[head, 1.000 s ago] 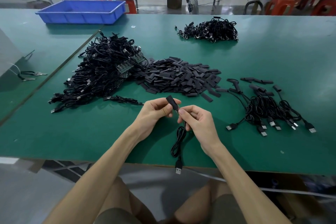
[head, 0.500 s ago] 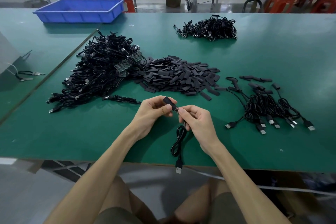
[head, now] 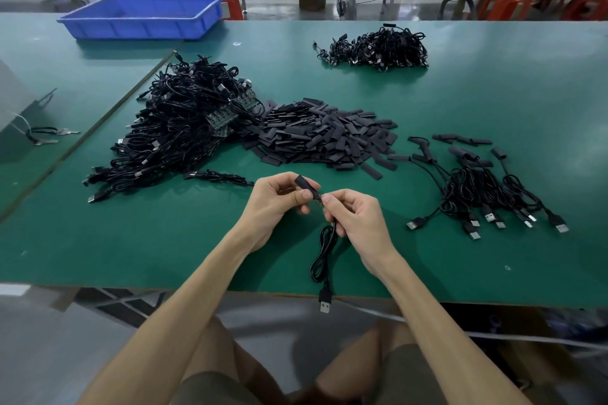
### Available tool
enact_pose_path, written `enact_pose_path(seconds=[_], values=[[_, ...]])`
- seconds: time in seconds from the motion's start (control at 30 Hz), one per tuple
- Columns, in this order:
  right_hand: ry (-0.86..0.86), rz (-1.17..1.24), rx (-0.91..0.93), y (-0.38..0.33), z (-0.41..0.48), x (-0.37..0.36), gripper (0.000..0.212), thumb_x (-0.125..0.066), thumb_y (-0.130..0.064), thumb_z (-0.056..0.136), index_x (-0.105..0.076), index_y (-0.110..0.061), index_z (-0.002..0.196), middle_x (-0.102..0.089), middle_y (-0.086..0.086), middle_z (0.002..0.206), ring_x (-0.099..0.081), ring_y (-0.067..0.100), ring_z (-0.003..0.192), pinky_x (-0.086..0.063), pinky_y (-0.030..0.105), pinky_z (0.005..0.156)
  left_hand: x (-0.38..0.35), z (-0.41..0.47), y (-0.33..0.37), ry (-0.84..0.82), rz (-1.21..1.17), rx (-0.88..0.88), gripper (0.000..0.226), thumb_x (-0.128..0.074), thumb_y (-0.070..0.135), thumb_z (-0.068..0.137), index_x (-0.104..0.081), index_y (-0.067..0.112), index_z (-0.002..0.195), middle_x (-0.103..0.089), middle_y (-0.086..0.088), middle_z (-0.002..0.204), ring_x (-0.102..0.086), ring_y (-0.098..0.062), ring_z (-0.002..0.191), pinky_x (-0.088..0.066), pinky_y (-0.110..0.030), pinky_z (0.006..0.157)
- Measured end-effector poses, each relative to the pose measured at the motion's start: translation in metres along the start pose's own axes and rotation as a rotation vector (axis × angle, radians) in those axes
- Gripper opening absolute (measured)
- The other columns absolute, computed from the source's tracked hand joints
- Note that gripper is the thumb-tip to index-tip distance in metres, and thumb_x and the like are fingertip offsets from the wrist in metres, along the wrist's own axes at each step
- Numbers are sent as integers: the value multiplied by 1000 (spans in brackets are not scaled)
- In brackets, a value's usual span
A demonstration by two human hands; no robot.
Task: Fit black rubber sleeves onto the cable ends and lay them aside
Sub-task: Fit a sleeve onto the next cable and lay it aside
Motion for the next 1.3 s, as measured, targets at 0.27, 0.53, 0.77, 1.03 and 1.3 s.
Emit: enact_pose_path(seconds=[0.27, 0.53, 0.77, 1.03, 1.3], values=[[-43, -5, -9, 2, 0, -4, 20, -65, -20, 102, -73, -5, 91, -67, -2, 68, -47, 10, 48, -39, 18, 48, 0, -1, 2, -14, -14, -4, 24, -86, 36, 77, -77, 17, 89, -67, -23, 97, -59, -16, 60, -52, -26, 68], [-71, 14, -9, 0, 0, -4, 18, -65, -19, 102, -71, -8, 89, -64, -4, 66, -46, 9, 50, -39, 19, 49, -1, 0, 1, -19, 51, -15, 14, -79, 25, 83, -77, 15, 93, -68, -8, 70, -60, -18, 61, -51, -25, 74], [-16, 15, 0, 0, 0, -2, 20, -63, -18, 103, -70, -5, 89, -62, -6, 63, -46, 6, 50, -39, 17, 50, -2, 0, 0, -39, 22, -4, 27, -82, 31, 83, -75, 8, 95, -71, -9, 84, -56, -18, 56, -50, -22, 69], [-58, 6, -15, 2, 1, -6, 20, -63, -19, 103, -72, -8, 89, -63, -6, 65, -46, 7, 50, -40, 17, 50, 5, -1, 0, 17, -35, -25, 31, -83, 23, 82, -71, -2, 96, -74, -7, 98, -52, -17, 53, -51, -22, 68], [-73, 19, -25, 1, 0, -7, 19, -63, -18, 103, -70, -9, 88, -63, -7, 63, -46, 6, 51, -40, 17, 49, 4, -2, 0, 7, -33, -8, 33, -82, 25, 81, -71, -2, 98, -73, -6, 99, -51, -19, 51, -51, -21, 66]])
Point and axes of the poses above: each hand's wrist, its own z-axis towards the middle knuckle, its own x-axis out of the back of the hand, y = z × x, the point moved 10 cm from there along z, towards the middle knuckle
